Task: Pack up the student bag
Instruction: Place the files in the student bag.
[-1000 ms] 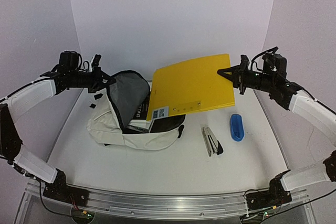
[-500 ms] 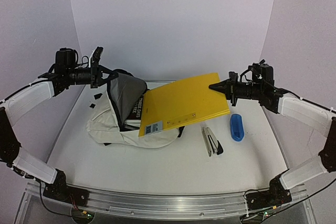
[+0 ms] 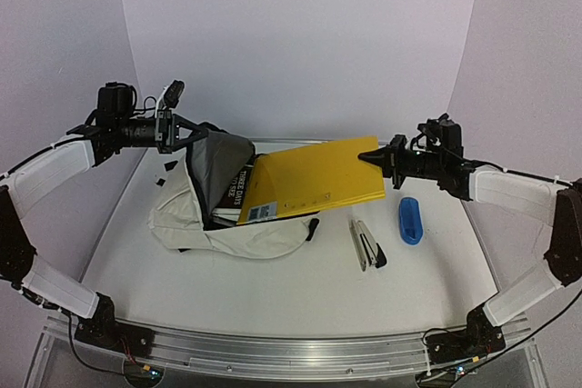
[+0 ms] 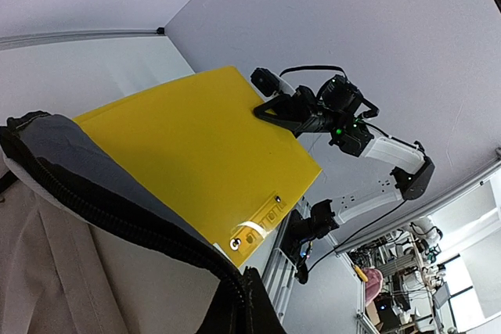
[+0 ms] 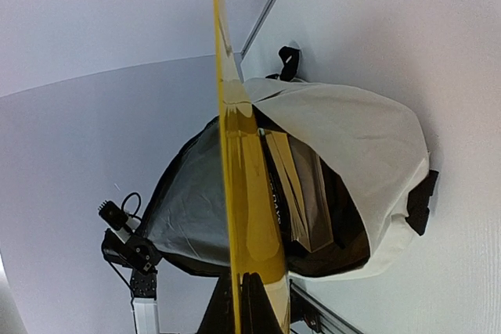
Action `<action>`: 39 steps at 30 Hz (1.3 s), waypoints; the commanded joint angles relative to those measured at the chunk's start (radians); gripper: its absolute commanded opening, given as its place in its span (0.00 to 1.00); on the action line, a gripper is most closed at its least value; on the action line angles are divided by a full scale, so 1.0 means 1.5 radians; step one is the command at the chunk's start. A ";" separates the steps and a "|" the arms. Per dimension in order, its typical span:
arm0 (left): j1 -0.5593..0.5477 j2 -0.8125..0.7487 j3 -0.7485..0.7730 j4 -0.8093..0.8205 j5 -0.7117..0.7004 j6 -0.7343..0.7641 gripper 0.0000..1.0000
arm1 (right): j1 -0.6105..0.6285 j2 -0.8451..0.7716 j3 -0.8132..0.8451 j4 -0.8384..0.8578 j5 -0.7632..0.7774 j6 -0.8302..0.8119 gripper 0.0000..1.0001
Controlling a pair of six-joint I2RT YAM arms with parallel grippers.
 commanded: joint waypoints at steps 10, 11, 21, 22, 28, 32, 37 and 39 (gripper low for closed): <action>-0.026 -0.002 0.066 0.006 0.045 0.039 0.00 | 0.099 0.079 0.023 0.112 0.145 0.009 0.00; -0.028 -0.001 0.068 0.003 0.044 0.041 0.00 | 0.109 0.085 0.027 0.112 0.158 0.006 0.00; -0.037 0.000 0.076 -0.031 0.036 0.067 0.00 | 0.189 0.168 0.101 0.113 0.215 -0.037 0.00; -0.037 0.000 0.076 -0.032 0.034 0.069 0.00 | 0.193 0.181 0.113 0.113 0.207 -0.040 0.00; -0.037 -0.024 0.065 -0.049 -0.030 0.094 0.00 | 0.202 0.198 0.133 0.093 0.160 -0.062 0.00; -0.030 -0.045 0.056 -0.061 -0.066 0.112 0.00 | 0.201 0.167 0.121 0.053 0.139 -0.083 0.00; -0.025 -0.050 0.060 -0.078 -0.071 0.126 0.00 | 0.201 0.151 0.112 0.048 0.080 -0.079 0.00; -0.025 -0.049 0.068 -0.089 -0.067 0.132 0.00 | 0.202 0.149 0.116 0.047 0.067 -0.083 0.00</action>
